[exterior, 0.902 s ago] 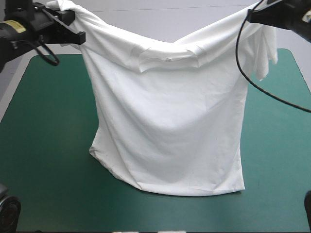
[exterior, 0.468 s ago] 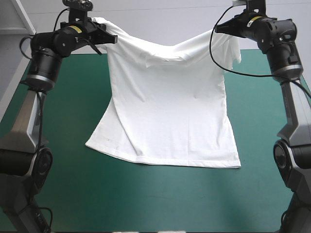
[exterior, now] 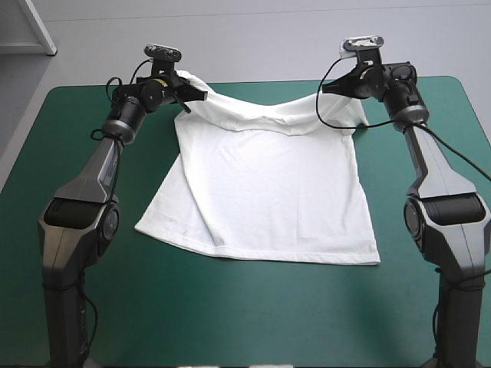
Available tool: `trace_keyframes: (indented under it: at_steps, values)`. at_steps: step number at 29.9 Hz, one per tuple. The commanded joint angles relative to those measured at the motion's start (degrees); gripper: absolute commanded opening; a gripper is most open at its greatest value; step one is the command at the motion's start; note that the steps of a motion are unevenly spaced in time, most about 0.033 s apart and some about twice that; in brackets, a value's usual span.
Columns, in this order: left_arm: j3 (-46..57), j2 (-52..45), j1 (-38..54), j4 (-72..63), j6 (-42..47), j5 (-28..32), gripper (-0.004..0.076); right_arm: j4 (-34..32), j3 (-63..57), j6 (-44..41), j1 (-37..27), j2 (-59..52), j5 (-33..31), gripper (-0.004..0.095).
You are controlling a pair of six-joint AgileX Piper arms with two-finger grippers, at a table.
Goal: Fold the cloth
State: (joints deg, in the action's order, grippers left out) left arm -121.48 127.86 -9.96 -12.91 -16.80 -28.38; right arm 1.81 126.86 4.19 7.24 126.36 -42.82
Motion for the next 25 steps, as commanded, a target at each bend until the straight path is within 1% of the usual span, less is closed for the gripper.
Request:
trace_keyframes:
  at_steps: [1,2,3,4,5,6,7,8,9,11,14,16,18,19,21,22,23,25]
  values:
    - [-1.75,-2.56,-0.16,-1.22,0.27,5.63,0.0176,0.80,1.60,0.55,-0.11,-2.96,2.84,0.0078]
    - [-1.75,-2.41,-0.16,-1.22,0.27,5.89,0.0240,0.90,1.60,0.55,-0.11,-2.96,2.58,0.0163]
    - [-1.75,-2.41,-0.16,-1.22,0.27,6.13,0.0347,1.06,1.64,0.55,-0.11,-2.96,2.02,0.0276]
    - [-1.75,-2.52,-0.16,-1.10,0.15,6.13,0.0417,1.06,1.64,0.39,-0.11,-3.06,1.65,0.0383]
    - [-2.08,-2.82,-0.16,-0.98,0.15,5.35,0.0494,1.37,1.64,-0.09,-0.11,-3.20,0.98,0.0526]
    - [-2.71,-3.43,-0.16,-0.98,0.15,3.21,0.0551,1.08,1.64,-1.09,-0.11,-3.54,-0.25,0.0662]
    - [-3.37,-4.03,-0.16,-0.98,0.15,1.28,0.0582,0.86,1.64,-1.77,-0.11,-4.04,-0.90,0.0775]
    - [-4.15,-4.74,-0.16,-0.70,0.15,-1.00,0.0591,0.86,1.64,-1.87,-0.11,-4.46,-1.62,0.0845]
    - [-5.48,-6.05,-0.16,-0.57,0.15,-4.70,0.0588,0.86,1.64,-1.97,-0.11,-5.34,-2.87,0.0910]
    - [-7.21,-8.40,-0.16,-0.57,0.15,-10.39,0.0582,0.20,1.64,-3.10,-0.11,-7.30,-5.39,0.0924]
    - [-9.95,-12.62,-0.16,-0.28,0.41,-20.04,0.0580,0.07,1.64,-3.25,-0.11,-11.15,-11.74,0.0876]
    - [-10.80,-15.62,-0.16,-0.28,0.70,-26.97,0.0580,0.30,1.64,-3.25,-0.11,-14.11,-18.20,0.0828]
    - [-10.77,-18.52,-0.16,-0.28,2.60,-33.66,0.0580,1.14,1.64,-2.83,-0.11,-16.65,-26.59,0.0773]
    - [-10.77,-19.50,-0.16,-0.28,3.73,-36.12,0.0580,1.29,1.64,-2.83,-0.11,-17.46,-29.22,0.0752]
    - [-10.77,-21.57,-0.16,-0.40,5.43,-42.12,0.0580,3.71,-0.35,-4.59,-0.11,-19.82,-28.94,0.0708]
    - [-10.77,-22.58,-0.16,-0.54,5.60,-44.72,0.0580,5.62,-1.18,-4.19,-0.11,-21.10,-28.94,0.0694]
    - [-10.43,-23.55,-0.16,-0.71,5.76,-45.67,0.0580,7.31,-2.21,-4.19,-0.11,-22.15,-28.94,0.0684]
    - [-9.14,-25.68,-0.16,-0.59,7.53,-45.52,0.0580,8.43,-5.30,-4.19,-0.11,-24.67,-28.94,0.0672]
